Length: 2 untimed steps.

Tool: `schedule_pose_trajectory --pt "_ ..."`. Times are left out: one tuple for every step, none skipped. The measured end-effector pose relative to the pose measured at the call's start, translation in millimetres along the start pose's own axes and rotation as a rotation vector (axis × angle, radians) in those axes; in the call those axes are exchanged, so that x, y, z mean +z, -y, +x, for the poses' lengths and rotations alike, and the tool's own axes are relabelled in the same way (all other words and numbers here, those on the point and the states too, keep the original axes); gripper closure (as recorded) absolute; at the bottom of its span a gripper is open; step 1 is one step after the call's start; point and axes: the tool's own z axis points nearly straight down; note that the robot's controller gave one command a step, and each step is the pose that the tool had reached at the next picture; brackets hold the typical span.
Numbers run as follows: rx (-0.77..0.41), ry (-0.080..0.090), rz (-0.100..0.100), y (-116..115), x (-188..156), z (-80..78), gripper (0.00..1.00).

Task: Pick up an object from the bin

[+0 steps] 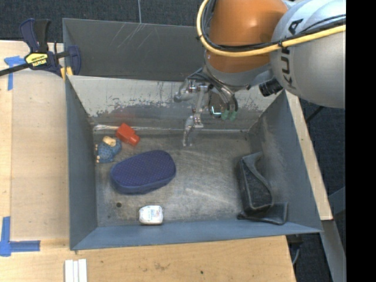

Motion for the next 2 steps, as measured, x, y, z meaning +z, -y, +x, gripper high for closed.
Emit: schedule_pose_trajectory --pt "-0.211 0.021 -0.001 -71 148 -4.6 0.00" --pt "0.084 0.010 -0.004 -115 136 -11.8 0.00"
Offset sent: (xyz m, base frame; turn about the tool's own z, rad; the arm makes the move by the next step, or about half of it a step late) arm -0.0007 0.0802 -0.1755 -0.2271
